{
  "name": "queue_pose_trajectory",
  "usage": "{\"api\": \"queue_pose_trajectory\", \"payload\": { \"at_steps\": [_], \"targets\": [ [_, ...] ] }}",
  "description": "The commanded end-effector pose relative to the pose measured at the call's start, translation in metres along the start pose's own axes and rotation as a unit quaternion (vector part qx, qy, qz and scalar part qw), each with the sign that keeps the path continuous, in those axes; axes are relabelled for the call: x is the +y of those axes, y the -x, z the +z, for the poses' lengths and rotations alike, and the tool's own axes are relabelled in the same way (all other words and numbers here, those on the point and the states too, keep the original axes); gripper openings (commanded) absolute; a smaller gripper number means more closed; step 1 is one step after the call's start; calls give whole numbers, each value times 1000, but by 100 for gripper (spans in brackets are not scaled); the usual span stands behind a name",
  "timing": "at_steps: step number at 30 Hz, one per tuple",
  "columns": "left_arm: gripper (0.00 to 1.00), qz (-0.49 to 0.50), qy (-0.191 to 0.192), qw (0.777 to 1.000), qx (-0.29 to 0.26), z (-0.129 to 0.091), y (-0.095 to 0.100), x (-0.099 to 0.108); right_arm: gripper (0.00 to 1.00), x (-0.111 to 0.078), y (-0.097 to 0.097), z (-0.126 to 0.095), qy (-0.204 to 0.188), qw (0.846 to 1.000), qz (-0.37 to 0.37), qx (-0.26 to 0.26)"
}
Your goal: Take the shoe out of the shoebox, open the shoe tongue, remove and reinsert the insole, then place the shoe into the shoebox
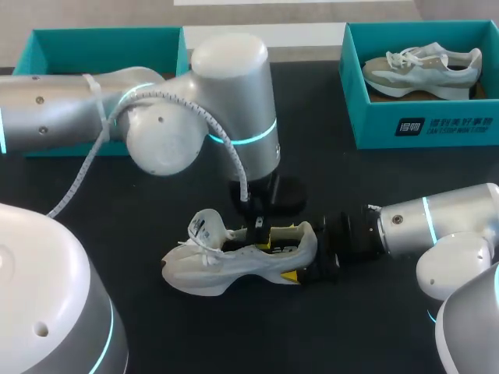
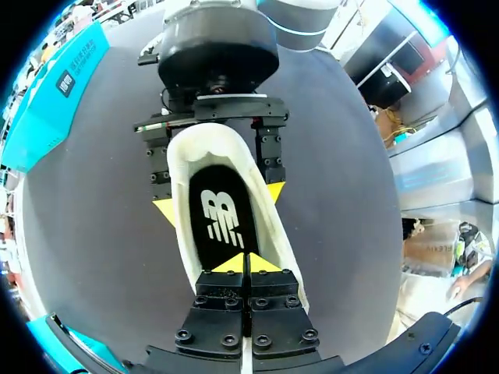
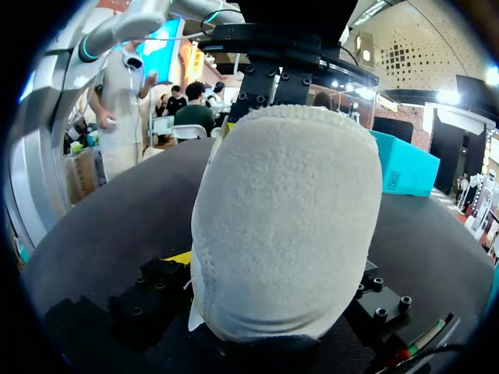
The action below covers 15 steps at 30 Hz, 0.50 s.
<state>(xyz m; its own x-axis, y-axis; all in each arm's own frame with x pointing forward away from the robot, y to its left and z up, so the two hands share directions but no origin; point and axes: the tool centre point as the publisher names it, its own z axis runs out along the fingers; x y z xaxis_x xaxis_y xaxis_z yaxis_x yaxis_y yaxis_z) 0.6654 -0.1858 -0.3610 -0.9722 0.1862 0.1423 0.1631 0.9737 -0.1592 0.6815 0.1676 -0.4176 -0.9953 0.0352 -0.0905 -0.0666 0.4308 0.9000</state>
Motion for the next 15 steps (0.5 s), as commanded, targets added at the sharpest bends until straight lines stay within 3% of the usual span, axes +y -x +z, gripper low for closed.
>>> {"api": "queue_pose_trajectory", "payload": {
  "at_steps": [1,9,11,12,15],
  "targets": [
    [0,1,0,1000,2,12,-6,1,0,-3,2,2,-2,1000,0,0],
    [0,1,-3,1000,2,18,-24,2,0,-3,2,2,-2,1000,0,0],
    [5,0,-6,1000,-6,16,-26,2,0,-3,2,2,-2,1000,0,0],
    [0,-1,-5,1000,-9,14,-27,3,0,-3,2,2,-2,1000,0,0],
    [0,-4,-7,1000,-19,8,-26,2,0,-3,2,2,-2,1000,0,0]
  ]
}}
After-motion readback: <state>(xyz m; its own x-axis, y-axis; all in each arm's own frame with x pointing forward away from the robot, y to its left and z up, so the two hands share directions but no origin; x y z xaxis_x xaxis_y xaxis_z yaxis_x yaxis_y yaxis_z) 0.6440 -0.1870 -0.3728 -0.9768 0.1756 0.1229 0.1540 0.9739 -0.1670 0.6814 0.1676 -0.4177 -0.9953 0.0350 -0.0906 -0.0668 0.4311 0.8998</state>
